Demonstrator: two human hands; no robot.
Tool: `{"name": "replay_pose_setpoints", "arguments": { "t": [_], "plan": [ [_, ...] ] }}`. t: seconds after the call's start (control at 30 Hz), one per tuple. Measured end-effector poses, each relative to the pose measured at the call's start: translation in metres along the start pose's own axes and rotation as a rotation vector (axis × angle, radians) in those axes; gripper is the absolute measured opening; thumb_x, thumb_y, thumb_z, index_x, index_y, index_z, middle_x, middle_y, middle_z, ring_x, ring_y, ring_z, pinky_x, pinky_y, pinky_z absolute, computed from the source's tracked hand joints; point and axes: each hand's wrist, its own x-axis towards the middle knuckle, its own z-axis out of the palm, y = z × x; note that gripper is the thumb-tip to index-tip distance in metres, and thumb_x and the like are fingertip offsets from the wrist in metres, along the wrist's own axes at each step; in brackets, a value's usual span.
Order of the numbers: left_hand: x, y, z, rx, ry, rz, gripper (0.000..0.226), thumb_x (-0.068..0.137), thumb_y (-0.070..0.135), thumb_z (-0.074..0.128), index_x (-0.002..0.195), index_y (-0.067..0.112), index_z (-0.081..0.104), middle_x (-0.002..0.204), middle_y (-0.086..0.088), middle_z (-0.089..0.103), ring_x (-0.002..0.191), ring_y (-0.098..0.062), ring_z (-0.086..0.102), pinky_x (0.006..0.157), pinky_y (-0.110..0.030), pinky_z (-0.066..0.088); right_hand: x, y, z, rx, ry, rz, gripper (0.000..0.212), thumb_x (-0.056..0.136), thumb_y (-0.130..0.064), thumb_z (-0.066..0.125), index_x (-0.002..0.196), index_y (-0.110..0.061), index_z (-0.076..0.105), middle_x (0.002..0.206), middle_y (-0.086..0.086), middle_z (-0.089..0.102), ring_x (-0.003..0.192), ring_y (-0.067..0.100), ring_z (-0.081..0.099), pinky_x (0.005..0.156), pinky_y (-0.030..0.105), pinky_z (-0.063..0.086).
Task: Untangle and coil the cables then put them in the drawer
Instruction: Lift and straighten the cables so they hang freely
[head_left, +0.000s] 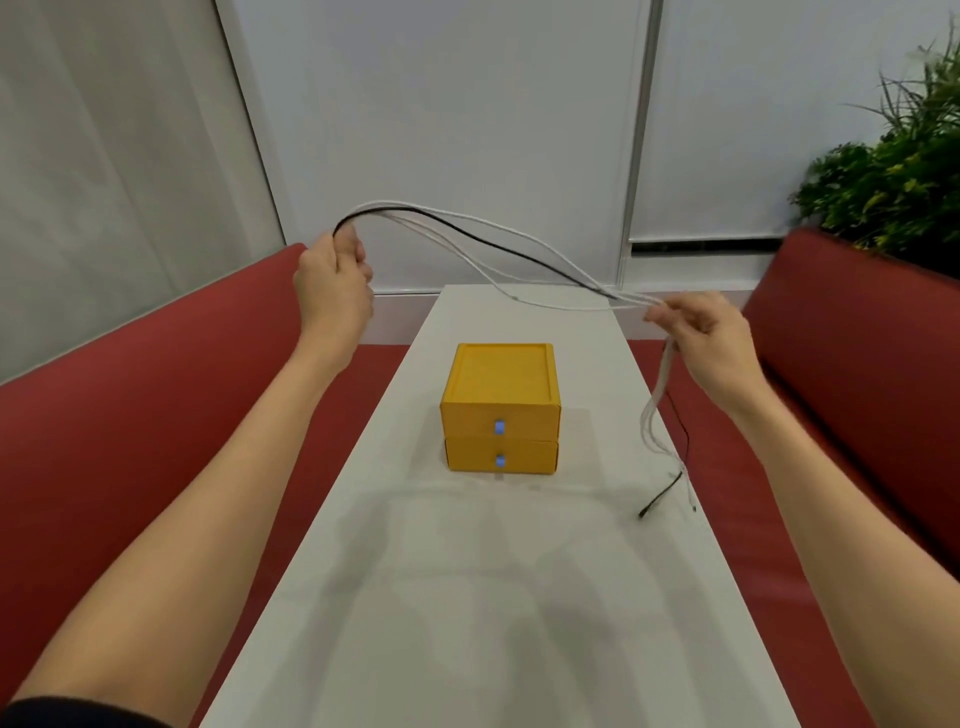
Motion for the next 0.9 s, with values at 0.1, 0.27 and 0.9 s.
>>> {"name": "replay_pose_setpoints", "arguments": {
  "t": [0.1,0.27,0.9],
  "plan": [
    [-0.008,0.007,0.002,-0.024,-0.078,0.005,0.036,0.102,0.034,0.035,0.070,0.021,0.043,0.057,0.005,0.039,0.044,-0.010,0.032,0.040,-0.022,0.028,-0.022,0.017,0.019,-0.041,-0.073,0.012,0.009,0.087,-0.014,0.066,0.090,-0.011,0.074,0.080,0.006,0.061,0.063,-0.007,0.060,0.066,0.003,0.042],
    [-0.025,0.008,0.005,0.109,-0.278,0.088,0.037,0.102,0.036,0.038,0.068,0.023,0.044,0.056,0.005,0.040,0.046,-0.012,0.034,0.045,-0.024,0.030,-0.063,0.054,0.047,-0.094,-0.343,0.186,0.008,0.085,-0.013,0.068,0.084,-0.015,0.075,0.082,0.013,0.071,0.081,0.029,0.068,0.080,0.039,0.051],
    [-0.057,0.044,0.021,1.002,-0.597,0.719,0.026,0.103,0.029,0.035,0.103,0.012,0.055,0.089,-0.008,0.065,0.079,-0.031,0.060,0.057,-0.032,0.033,-0.013,-0.140,0.028,-0.241,-0.362,-0.325,0.056,0.094,-0.018,0.055,0.145,-0.011,0.034,0.138,0.006,0.052,0.129,0.017,0.046,0.107,0.027,0.033]
  ]
}}
